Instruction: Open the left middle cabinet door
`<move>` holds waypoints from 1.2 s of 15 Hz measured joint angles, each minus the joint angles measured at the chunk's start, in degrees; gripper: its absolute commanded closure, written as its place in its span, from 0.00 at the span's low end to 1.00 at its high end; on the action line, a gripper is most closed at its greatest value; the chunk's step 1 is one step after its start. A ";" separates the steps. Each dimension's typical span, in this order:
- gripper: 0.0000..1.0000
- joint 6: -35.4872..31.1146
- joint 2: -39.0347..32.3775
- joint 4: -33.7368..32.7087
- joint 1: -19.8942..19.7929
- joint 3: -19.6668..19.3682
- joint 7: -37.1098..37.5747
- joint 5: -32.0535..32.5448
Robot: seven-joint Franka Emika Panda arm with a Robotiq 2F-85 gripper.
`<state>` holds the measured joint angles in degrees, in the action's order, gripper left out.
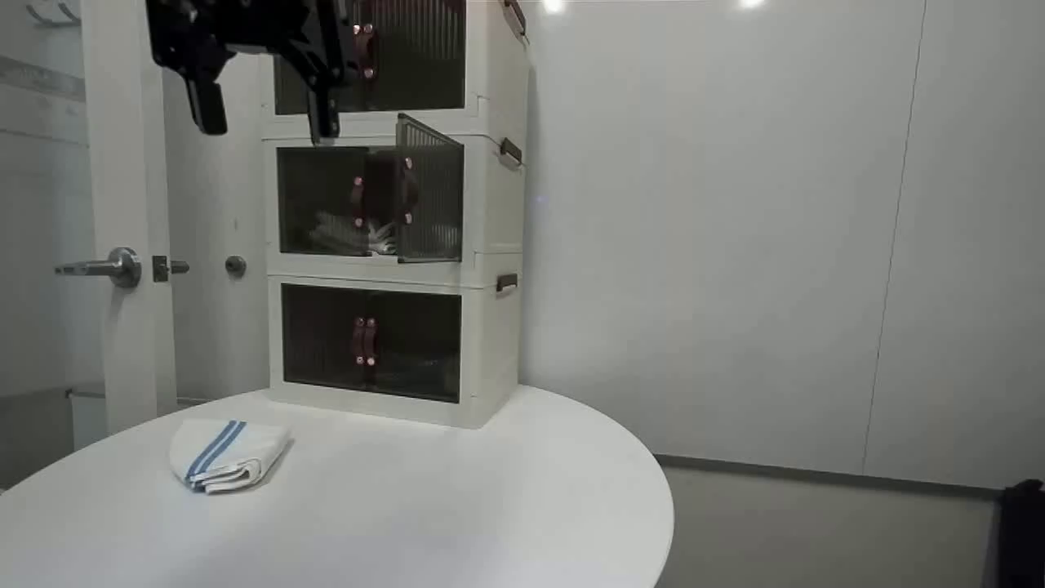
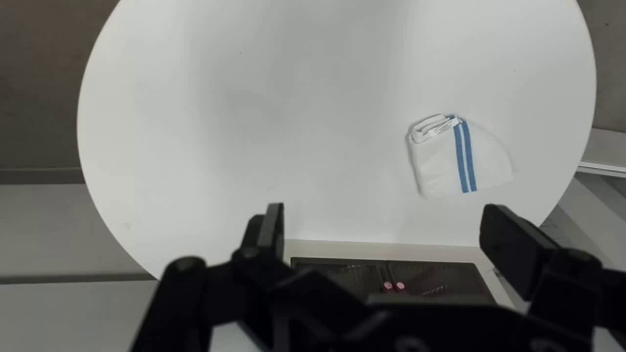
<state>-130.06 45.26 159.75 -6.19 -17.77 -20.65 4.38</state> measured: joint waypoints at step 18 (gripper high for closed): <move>0.00 -0.01 -5.70 -9.65 2.81 12.81 17.56 -5.66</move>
<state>-130.07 39.56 150.11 -3.39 -4.97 -3.09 -1.28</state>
